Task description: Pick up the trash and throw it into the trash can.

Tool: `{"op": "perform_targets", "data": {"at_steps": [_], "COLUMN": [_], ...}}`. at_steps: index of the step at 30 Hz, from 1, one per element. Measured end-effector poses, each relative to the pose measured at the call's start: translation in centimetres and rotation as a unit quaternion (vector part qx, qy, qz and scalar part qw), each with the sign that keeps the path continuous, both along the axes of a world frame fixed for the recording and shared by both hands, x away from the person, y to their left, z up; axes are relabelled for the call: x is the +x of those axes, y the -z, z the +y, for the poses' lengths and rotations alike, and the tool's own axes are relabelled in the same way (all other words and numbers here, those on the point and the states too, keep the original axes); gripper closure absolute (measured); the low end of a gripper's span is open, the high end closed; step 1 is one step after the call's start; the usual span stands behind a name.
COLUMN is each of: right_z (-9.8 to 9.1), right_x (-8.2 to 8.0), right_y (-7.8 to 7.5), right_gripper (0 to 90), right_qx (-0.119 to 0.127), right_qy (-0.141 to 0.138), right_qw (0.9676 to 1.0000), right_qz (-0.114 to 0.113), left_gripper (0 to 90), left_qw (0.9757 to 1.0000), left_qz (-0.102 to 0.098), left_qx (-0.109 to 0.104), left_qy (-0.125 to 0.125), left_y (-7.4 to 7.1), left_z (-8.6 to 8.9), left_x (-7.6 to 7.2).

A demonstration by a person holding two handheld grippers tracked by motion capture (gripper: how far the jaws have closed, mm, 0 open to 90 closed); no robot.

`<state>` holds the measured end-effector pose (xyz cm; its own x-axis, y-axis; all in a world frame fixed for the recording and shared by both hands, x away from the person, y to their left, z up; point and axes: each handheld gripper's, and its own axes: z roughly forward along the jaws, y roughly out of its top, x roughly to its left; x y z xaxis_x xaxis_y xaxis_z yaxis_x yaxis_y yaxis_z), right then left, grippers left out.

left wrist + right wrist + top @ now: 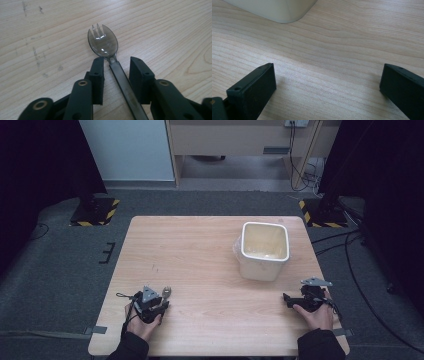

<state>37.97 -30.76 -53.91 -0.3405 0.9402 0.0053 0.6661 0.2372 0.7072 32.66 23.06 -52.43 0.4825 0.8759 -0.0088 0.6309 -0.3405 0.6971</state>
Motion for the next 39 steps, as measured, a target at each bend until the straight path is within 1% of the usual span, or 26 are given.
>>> {"op": "perform_targets", "data": {"at_steps": [4, 5, 6, 10, 12, 14, 16, 17, 18, 19, 20, 21, 22, 23, 24, 28, 30, 31, 32, 33, 34, 35, 36, 37, 38, 39], "right_z": [0.0, 0.0, 0.0, 0.0, 0.0, 0.0, 0.0, 0.0, 0.0, 0.0, 0.0, 0.0, 0.0, 0.0, 0.0, 0.0, 0.0, 0.0, 0.0, 0.0, 0.0, 0.0, 0.0, 0.0, 0.0, 0.0], "right_x": [0.0, 0.0, 0.0, 0.0, 0.0, 0.0, 0.0, 0.0, 0.0, 0.0, 0.0, 0.0, 0.0, 0.0, 0.0, 0.0, 0.0, 0.0, 0.1, 0.1, 0.1, 0.1, 0.1, 0.1, 0.1, 0.1], "right_y": [0.0, 0.0, 0.0, 0.0, 0.0, 0.0, 0.0, 0.0, 0.0, 0.0, 0.0, 0.0, 0.0, 0.0, 0.0, 0.0, 0.0, 0.0, 0.0, 0.0, 0.0, 0.0, 0.0, 0.0, 0.0, 0.0], "right_gripper": [0.6, 0.6, 0.7, 0.6, 0.7, 0.7, 0.7, 0.7, 0.7, 0.7, 0.7, 0.7, 0.7, 0.7, 0.7, 0.7, 0.7, 0.7, 0.7, 0.6, 0.7, 0.7, 0.7, 0.7, 0.7, 0.7], "right_qx": [0.000, 0.000, 0.000, 0.000, 0.000, 0.000, 0.000, 0.000, 0.000, 0.000, 0.000, 0.000, 0.000, 0.000, 0.000, -0.001, -0.001, -0.001, -0.001, 0.000, 0.000, 0.000, 0.000, 0.000, 0.000, 0.001], "right_qy": [0.000, 0.000, 0.000, 0.000, 0.000, 0.000, 0.000, 0.000, 0.000, 0.000, 0.000, 0.000, 0.000, 0.000, -0.001, -0.002, -0.003, -0.003, -0.004, -0.004, -0.004, -0.004, -0.004, -0.005, -0.005, -0.004], "right_qw": [1.0000, 1.0000, 1.0000, 1.0000, 1.0000, 1.0000, 1.0000, 1.0000, 1.0000, 1.0000, 1.0000, 1.0000, 1.0000, 1.0000, 1.0000, 1.0000, 1.0000, 1.0000, 1.0000, 1.0000, 1.0000, 1.0000, 1.0000, 1.0000, 1.0000, 1.0000], "right_qz": [0.000, 0.000, 0.000, 0.000, 0.000, 0.000, 0.000, 0.000, 0.000, 0.000, 0.000, 0.000, 0.000, 0.000, 0.000, 0.000, 0.000, 0.000, 0.000, -0.001, -0.001, -0.001, -0.001, 0.000, 0.000, -0.001], "left_gripper": [75.7, 75.7, 79.0, 79.4, 79.5, 79.5, 79.5, 79.5, 79.5, 79.5, 79.5, 79.5, 79.5, 79.4, 79.4, 79.5, 79.5, 79.5, 79.4, 79.4, 79.4, 79.4, 79.4, 79.4, 79.4, 79.4], "left_qw": [1.0000, 1.0000, 0.9999, 0.9997, 0.9998, 0.9999, 0.9996, 0.9989, 0.9989, 0.9979, 0.9979, 0.9968, 0.9968, 0.9956, 0.9950, 0.9938, 0.9916, 0.9916, 0.9907, 0.9889, 0.9889, 0.9874, 0.9874, 0.9862, 0.9862, 0.9851], "left_qz": [-0.003, -0.004, -0.006, -0.009, -0.006, -0.014, -0.028, -0.042, -0.042, -0.056, -0.056, -0.068, -0.068, -0.079, -0.084, -0.093, -0.108, -0.108, -0.114, -0.125, -0.125, -0.133, -0.133, -0.141, -0.141, -0.146], "left_qx": [0.005, 0.006, 0.013, 0.020, 0.015, 0.007, -0.007, -0.021, -0.021, -0.032, -0.032, -0.043, -0.043, -0.050, -0.053, -0.061, -0.071, -0.071, -0.074, -0.081, -0.081, -0.086, -0.086, -0.087, -0.087, -0.091], "left_qy": [0.000, 0.001, 0.003, 0.005, 0.007, 0.006, 0.003, 0.002, 0.002, 0.001, 0.001, -0.002, -0.002, -0.002, -0.003, -0.002, -0.001, -0.001, -0.001, -0.002, -0.002, 0.000, 0.000, 0.003, 0.003, 0.005], "left_y": [0.0, 0.0, 0.0, -0.1, -0.1, -0.4, -0.9, -1.5, -1.5, -2.1, -2.1, -2.6, -2.6, -3.1, -3.3, -3.7, -4.5, -4.5, -4.8, -5.4, -5.4, -6.0, -6.0, -6.5, -6.5, -6.8], "left_z": [-0.1, -0.2, -0.4, -0.5, -0.4, -0.3, -0.1, 0.1, 0.1, 0.4, 0.4, 0.7, 0.7, 1.0, 1.1, 1.2, 1.3, 1.3, 1.3, 1.3, 1.3, 1.3, 1.3, 1.3, 1.3, 1.2], "left_x": [-0.1, -0.2, -0.2, -0.3, -0.3, -0.5, -0.7, -0.9, -0.9, -1.2, -1.2, -1.4, -1.4, -1.6, -1.7, -1.9, -2.1, -2.1, -2.1, -2.2, -2.2, -2.2, -2.2, -2.2, -2.2, -2.2]}}
